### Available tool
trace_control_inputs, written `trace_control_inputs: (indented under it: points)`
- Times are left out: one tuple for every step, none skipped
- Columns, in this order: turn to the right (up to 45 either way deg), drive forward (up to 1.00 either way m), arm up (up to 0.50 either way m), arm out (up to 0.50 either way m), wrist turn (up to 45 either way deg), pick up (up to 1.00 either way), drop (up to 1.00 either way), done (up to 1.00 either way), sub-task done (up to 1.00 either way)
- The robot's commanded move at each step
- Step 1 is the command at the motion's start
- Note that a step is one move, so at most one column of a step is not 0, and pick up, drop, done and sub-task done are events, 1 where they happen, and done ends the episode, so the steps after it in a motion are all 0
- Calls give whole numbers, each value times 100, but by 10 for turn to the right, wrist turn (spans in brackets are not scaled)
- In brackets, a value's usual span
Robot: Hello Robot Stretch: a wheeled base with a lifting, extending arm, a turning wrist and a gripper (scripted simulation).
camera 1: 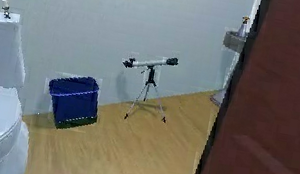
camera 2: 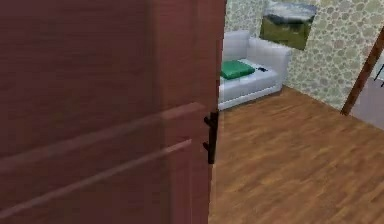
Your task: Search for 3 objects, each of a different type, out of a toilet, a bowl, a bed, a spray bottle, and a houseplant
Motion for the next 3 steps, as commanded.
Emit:
trace_control_inputs:
  points:
    - [-360, 0, 0, 0, 0, 0, 0, 0, 0]
    - [0, 5, 0, 0, 0, 0, 0, 0, 0]
    - [0, 0, 0, 0, 0, 0, 0, 100, 0]
